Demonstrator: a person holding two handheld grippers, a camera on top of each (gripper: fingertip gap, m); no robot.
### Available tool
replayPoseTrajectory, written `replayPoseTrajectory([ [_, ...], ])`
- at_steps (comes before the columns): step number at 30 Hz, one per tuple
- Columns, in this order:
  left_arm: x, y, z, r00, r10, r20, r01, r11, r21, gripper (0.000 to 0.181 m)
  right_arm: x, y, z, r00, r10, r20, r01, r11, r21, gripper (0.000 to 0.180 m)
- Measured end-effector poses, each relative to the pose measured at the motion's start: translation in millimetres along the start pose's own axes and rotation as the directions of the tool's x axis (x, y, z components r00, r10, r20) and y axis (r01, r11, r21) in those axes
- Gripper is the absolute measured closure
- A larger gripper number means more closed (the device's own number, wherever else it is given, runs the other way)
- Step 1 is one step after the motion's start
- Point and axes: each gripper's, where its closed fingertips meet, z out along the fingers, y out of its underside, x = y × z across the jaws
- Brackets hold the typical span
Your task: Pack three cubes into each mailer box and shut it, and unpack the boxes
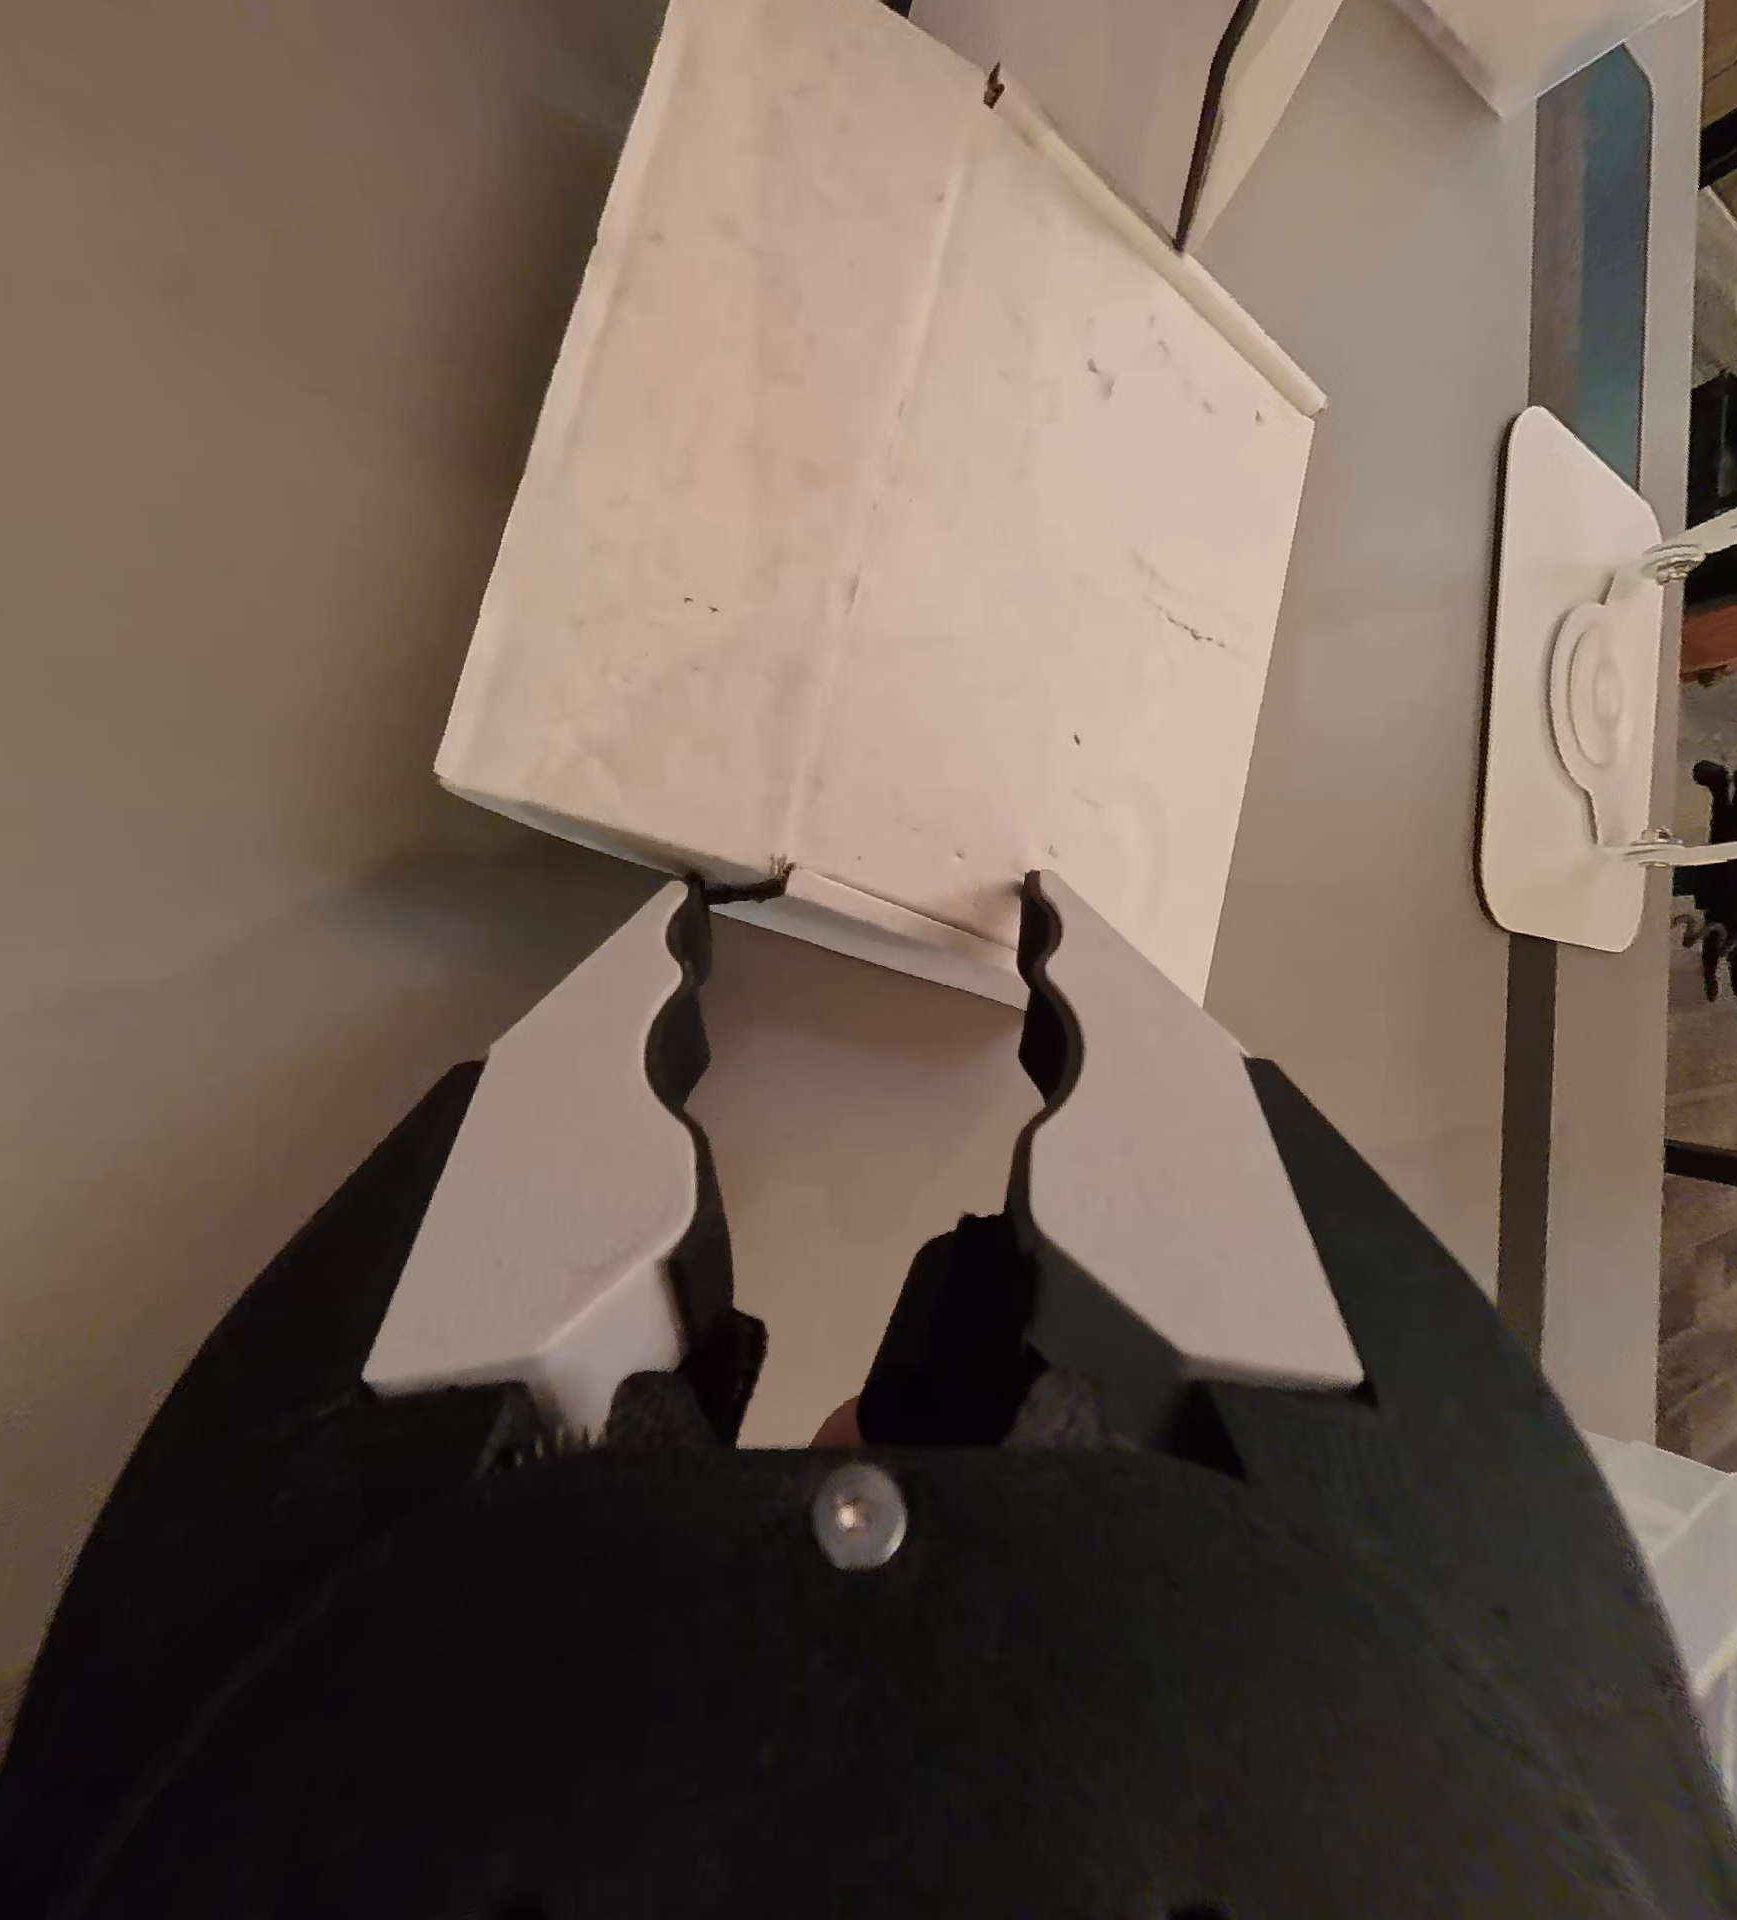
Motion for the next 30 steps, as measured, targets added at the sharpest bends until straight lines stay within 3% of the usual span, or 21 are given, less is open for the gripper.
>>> replayPoseTrajectory([
  [4, 1.6, -4.6, 2.2, 0.999, -0.025, 0.032, 0.025, 1.0, -0.006, 0.116, 1.5, 4.4, -1.2, 1.0, -0.027, -0.008, 0.026, 0.999, -0.019, 0.123],
  [10, 12.1, -12.0, 4.7, 0.99, 0.102, 0.092, -0.102, 0.995, -0.006, 0.124, 2.4, 6.1, -0.3, 0.996, -0.08, -0.03, 0.079, 0.997, -0.025, 0.123],
  [13, 12.9, -12.9, 4.8, 0.99, 0.092, 0.105, -0.093, 0.996, 0.009, 0.124, 2.8, 7.3, -0.4, 0.994, -0.109, -0.028, 0.108, 0.993, -0.042, 0.124],
  [22, 13.5, -15.5, 2.4, 0.998, 0.056, -0.029, -0.055, 0.998, 0.036, 0.119, 1.9, 6.1, -2.2, 0.997, -0.046, 0.064, 0.046, 0.999, 0.002, 0.121],
  [30, 11.1, -15.5, 12.8, 0.989, 0.138, 0.058, -0.138, 0.99, -0.011, 0.113, 4.4, 8.1, 1.1, 0.994, -0.106, -0.02, 0.106, 0.994, -0.037, 0.124],
])
